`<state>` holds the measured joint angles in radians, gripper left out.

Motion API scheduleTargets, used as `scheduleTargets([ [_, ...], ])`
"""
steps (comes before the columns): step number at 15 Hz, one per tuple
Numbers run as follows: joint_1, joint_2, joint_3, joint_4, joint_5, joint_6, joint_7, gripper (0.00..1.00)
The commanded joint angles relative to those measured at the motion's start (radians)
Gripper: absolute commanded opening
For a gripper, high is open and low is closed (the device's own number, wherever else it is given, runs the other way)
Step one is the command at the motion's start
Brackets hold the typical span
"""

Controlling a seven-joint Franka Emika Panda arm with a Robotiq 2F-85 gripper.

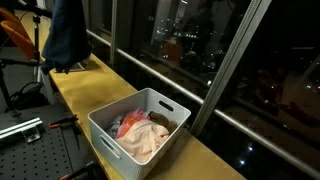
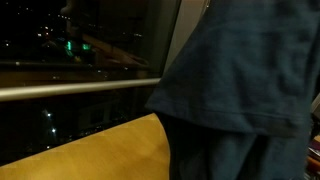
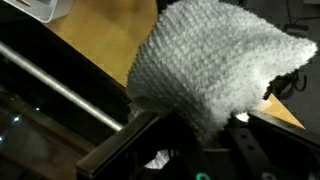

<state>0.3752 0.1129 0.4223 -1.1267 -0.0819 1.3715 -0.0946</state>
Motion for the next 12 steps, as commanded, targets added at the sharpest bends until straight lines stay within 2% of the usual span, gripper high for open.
scheduleTargets([
  [1, -0.011, 0.072, -0.013, 0.095, 0.006, -0.029, -0.017, 0.06],
  [4, -0.084, 0.038, -0.049, 0.019, 0.058, 0.021, -0.072, 0.06],
  [8, -0.208, -0.022, -0.099, -0.137, 0.182, 0.132, -0.173, 0.06],
  [12, -0.243, 0.002, -0.098, -0.22, 0.226, 0.225, -0.234, 0.06],
])
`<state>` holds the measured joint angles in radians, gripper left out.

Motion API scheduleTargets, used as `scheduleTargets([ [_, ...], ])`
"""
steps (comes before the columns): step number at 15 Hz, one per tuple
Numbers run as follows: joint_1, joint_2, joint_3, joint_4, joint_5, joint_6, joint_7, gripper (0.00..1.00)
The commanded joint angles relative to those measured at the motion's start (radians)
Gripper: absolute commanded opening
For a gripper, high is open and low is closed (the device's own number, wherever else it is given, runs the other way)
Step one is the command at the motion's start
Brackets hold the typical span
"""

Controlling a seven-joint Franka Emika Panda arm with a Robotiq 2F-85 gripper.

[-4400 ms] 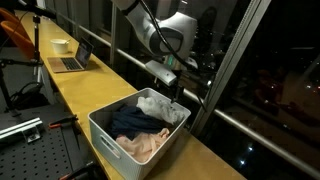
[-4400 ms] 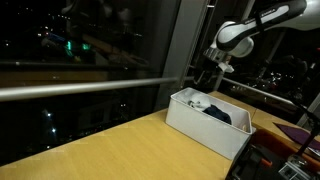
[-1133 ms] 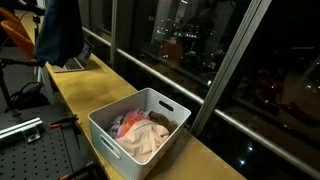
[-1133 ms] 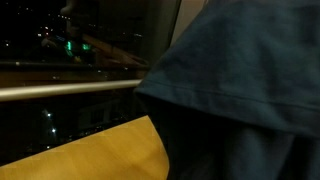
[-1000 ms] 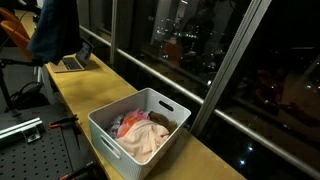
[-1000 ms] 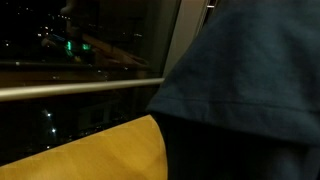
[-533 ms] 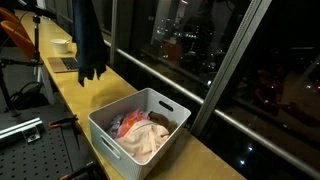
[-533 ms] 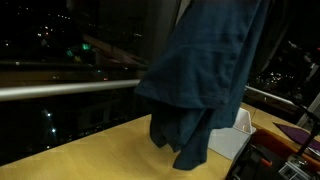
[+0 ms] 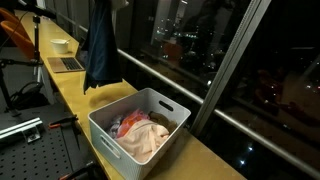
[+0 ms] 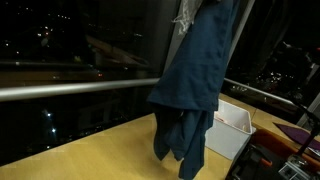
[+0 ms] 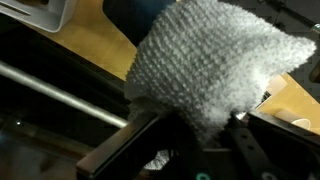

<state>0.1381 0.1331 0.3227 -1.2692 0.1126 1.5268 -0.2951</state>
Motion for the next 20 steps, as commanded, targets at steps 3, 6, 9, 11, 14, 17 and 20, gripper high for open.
scheduleTargets([
  [3, -0.006, -0.011, 0.005, -0.141, 0.027, 0.119, -0.048, 0.06],
  [6, -0.01, -0.02, 0.002, -0.205, 0.025, 0.157, -0.049, 0.06],
  [9, 0.02, -0.028, -0.04, -0.241, 0.024, 0.177, -0.048, 0.56],
  [11, 0.019, -0.035, -0.051, -0.258, 0.028, 0.186, -0.047, 0.71],
  [14, 0.009, -0.049, -0.072, -0.279, 0.033, 0.198, -0.052, 0.92],
  [17, -0.009, -0.069, -0.108, -0.31, 0.014, 0.226, -0.062, 1.0],
  [20, -0.035, -0.081, -0.159, -0.379, -0.044, 0.303, -0.106, 1.0],
])
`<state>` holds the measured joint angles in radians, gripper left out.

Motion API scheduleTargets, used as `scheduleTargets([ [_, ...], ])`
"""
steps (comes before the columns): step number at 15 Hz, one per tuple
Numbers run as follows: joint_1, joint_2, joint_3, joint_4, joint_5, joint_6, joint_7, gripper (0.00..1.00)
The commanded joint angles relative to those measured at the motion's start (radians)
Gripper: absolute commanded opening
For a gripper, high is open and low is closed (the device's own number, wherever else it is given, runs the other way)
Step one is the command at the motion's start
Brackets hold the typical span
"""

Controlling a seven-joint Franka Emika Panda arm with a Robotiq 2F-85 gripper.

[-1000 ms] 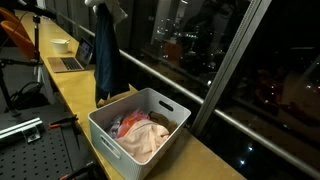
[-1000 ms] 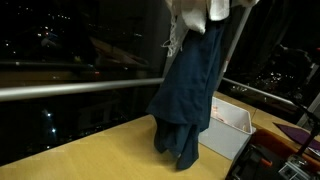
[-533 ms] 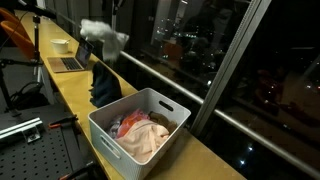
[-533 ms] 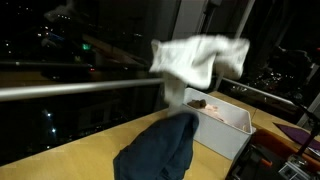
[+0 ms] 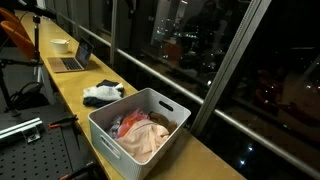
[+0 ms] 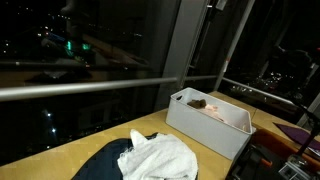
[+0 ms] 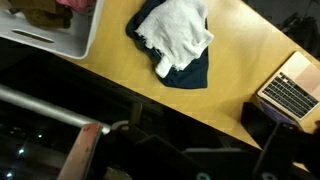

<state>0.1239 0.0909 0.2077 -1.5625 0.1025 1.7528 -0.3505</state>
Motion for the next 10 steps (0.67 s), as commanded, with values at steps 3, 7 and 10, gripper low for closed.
scheduleTargets([
  [3, -0.055, -0.034, -0.092, -0.191, -0.079, 0.148, -0.11, 1.0],
  [7, -0.103, -0.029, -0.149, -0.369, -0.154, 0.273, -0.149, 1.0],
  [10, -0.142, 0.003, -0.19, -0.473, -0.189, 0.389, -0.145, 1.0],
])
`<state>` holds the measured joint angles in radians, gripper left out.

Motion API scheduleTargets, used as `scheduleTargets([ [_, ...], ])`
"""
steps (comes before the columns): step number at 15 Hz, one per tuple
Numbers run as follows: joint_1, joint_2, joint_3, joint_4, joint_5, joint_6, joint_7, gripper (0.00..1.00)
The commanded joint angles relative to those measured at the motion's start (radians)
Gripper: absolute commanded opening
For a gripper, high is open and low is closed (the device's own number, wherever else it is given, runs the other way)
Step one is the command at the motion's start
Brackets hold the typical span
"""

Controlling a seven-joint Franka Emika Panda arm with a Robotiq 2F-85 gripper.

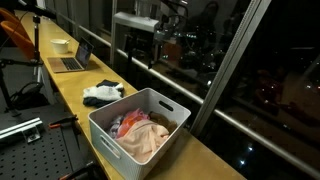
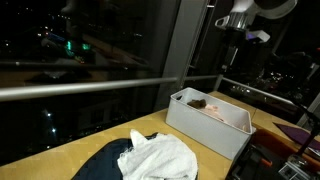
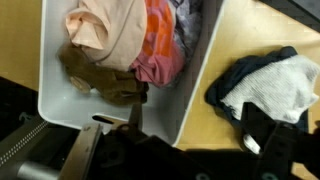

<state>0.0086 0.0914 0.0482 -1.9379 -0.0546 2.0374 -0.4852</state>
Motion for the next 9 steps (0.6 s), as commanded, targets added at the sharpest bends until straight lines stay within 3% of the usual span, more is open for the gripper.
scheduleTargets([
  [1, -0.037, 0.018, -0.041, -0.12, -0.034, 0.139, -0.005, 1.0],
  [5, -0.068, 0.109, -0.063, -0.169, -0.038, 0.285, 0.007, 1.0],
  [9, -0.09, 0.247, -0.058, -0.14, -0.027, 0.404, 0.003, 1.0],
])
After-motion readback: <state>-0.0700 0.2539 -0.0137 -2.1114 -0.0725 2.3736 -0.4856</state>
